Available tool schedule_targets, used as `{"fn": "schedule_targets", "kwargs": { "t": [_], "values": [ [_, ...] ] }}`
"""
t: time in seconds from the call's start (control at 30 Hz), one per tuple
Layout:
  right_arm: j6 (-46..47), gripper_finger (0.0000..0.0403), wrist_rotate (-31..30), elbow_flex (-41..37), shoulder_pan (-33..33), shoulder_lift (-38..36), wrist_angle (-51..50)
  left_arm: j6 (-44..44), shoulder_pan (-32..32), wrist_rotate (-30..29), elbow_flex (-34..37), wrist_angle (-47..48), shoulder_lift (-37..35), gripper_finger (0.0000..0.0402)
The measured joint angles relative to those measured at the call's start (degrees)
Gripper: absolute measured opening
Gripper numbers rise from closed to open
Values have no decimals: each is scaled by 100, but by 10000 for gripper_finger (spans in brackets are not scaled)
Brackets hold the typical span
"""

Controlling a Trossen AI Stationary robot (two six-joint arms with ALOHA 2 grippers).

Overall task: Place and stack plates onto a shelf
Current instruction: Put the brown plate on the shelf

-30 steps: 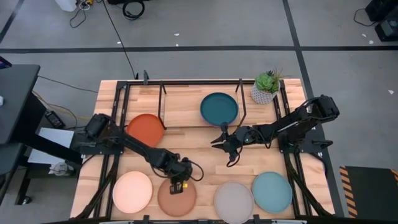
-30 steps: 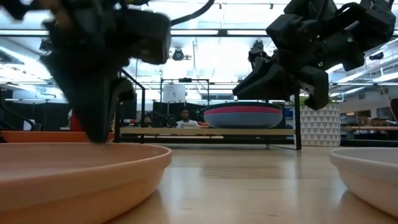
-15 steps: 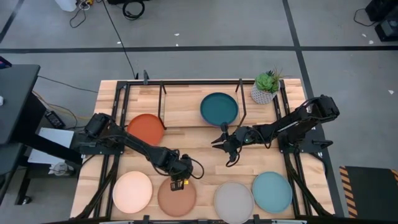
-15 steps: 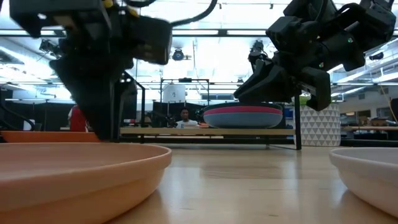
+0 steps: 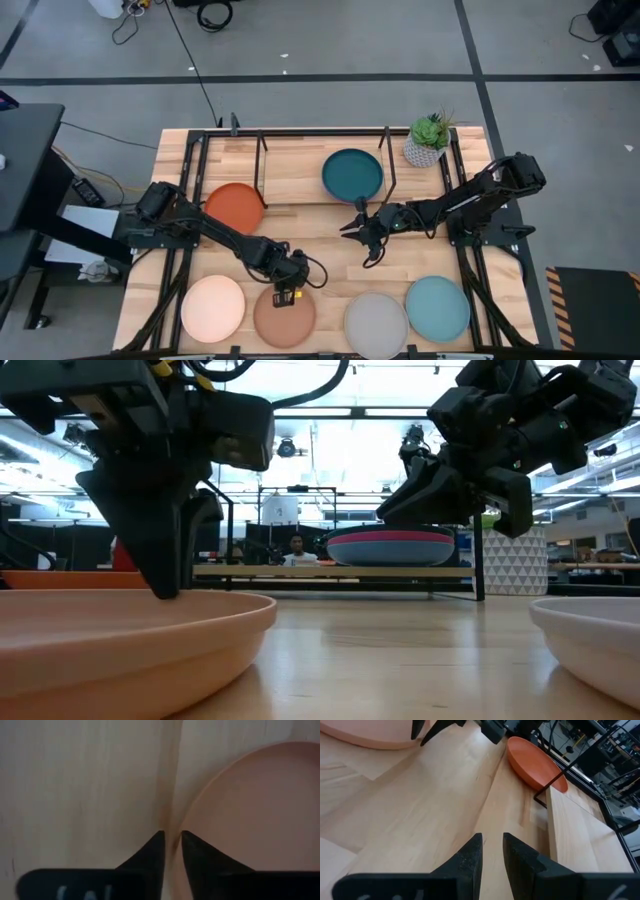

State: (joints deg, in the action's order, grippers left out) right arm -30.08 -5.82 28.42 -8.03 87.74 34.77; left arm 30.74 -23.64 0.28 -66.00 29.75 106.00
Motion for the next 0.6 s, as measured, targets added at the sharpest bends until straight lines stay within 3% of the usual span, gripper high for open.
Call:
{"fn": "schedule_targets", "kwargs": {
  "t": [0.13, 0.43, 0.6],
  "values": [
    [152, 82, 0, 0, 0, 0, -101, -124, 0, 129, 0, -23, 91, 34],
    [478, 82, 0, 0, -2, -2, -195, -802, 74, 282, -20, -117, 157, 15],
    [638, 82, -2, 0, -2, -2, -197, -1333, 206, 243, -438, 494, 166, 11]
  ]
}}
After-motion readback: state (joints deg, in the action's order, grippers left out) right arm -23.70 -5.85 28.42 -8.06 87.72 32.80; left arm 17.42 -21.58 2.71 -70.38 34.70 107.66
